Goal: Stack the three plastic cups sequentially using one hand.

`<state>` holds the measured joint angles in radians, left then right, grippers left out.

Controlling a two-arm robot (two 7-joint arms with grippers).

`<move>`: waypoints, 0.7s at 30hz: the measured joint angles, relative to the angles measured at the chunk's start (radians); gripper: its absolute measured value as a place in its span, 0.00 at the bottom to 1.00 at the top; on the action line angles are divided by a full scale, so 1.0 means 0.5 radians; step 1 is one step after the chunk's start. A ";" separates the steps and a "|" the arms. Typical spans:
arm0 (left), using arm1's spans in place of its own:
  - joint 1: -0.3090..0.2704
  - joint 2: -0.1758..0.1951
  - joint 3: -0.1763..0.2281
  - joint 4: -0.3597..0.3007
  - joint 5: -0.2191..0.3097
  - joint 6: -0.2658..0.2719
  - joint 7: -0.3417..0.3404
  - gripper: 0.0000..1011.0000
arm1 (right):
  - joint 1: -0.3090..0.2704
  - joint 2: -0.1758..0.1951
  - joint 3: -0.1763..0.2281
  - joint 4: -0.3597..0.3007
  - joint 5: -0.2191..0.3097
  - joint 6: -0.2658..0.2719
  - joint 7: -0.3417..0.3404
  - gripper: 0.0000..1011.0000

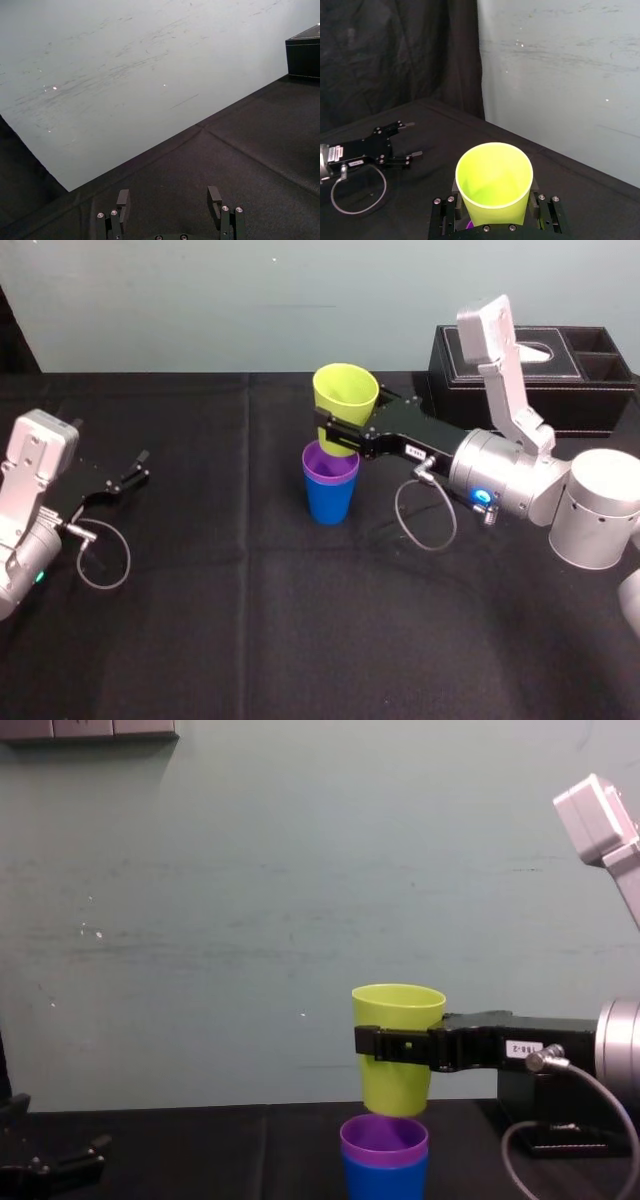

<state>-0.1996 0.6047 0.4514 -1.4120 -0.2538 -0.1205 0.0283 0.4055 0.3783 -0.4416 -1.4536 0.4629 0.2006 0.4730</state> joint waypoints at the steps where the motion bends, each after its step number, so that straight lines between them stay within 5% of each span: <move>1: 0.000 0.000 0.000 0.000 0.000 0.000 0.000 1.00 | -0.002 0.002 -0.005 0.000 0.003 -0.002 0.000 0.73; 21: 0.000 0.000 0.000 0.000 0.000 0.000 0.000 1.00 | -0.001 0.006 -0.068 0.079 0.057 -0.082 -0.002 0.73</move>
<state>-0.1996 0.6047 0.4514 -1.4120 -0.2538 -0.1206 0.0283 0.4048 0.3811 -0.4756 -1.4139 0.4915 0.1595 0.4720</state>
